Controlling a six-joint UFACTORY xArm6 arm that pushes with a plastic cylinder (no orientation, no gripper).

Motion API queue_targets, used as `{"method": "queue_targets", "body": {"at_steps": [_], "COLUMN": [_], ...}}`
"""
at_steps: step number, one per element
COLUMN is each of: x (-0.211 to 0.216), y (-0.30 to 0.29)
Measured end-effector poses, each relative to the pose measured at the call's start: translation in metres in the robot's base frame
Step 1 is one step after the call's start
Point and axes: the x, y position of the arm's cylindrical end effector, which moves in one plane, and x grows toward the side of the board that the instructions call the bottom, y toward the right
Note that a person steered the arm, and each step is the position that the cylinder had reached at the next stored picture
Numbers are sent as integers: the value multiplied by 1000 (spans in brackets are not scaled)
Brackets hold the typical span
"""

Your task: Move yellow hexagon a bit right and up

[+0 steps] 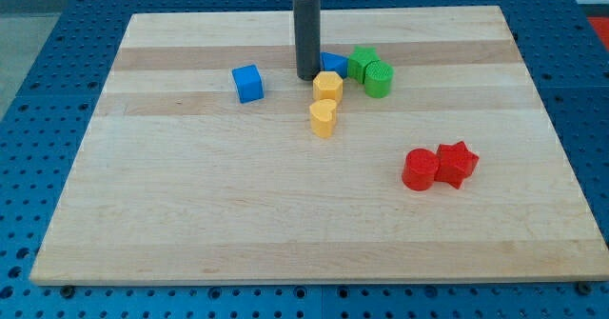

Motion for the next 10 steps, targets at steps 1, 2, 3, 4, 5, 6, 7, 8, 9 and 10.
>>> {"method": "queue_targets", "body": {"at_steps": [1, 2, 3, 4, 5, 6, 7, 8, 9, 10], "x": [0, 12, 36, 57, 89, 113, 113, 109, 109, 109], "y": [-17, -21, -21, -31, -31, -24, -12, 1, 10, 14]}}
